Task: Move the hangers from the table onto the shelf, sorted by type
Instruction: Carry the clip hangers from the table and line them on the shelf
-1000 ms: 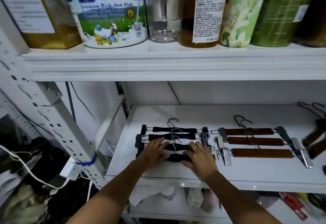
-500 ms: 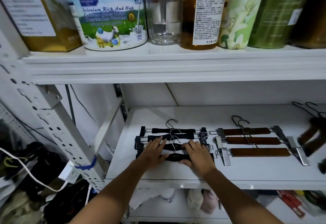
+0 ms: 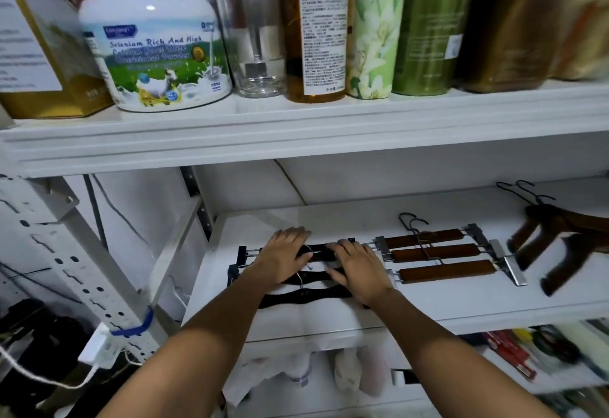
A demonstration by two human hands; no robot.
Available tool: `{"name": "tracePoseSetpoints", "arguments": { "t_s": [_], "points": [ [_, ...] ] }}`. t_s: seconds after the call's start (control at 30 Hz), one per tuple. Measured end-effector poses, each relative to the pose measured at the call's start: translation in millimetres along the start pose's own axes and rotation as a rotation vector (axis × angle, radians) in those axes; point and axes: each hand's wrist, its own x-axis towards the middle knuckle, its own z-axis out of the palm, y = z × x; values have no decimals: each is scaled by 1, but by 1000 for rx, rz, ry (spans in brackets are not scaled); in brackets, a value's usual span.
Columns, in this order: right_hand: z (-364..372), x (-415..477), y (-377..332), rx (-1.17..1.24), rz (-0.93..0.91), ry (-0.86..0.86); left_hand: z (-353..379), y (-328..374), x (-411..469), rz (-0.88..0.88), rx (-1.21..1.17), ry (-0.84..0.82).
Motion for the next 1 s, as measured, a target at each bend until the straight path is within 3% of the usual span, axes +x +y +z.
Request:
{"name": "tracePoseSetpoints", "arguments": {
  "t_s": [0.23,0.37,0.57,1.0],
  "points": [
    [-53,-26,52,-57,167,41,-34,65,36,10,9,-95],
    [-85,-63,96,-84,279,70,-49,131,58,103,60,-62],
    [-131,-157,170,-141,462,101,-55,264,77,232,37,-39],
    [-194,-447,289,-248,1056,146,-23,583,58,750,125,-65]
  ]
}}
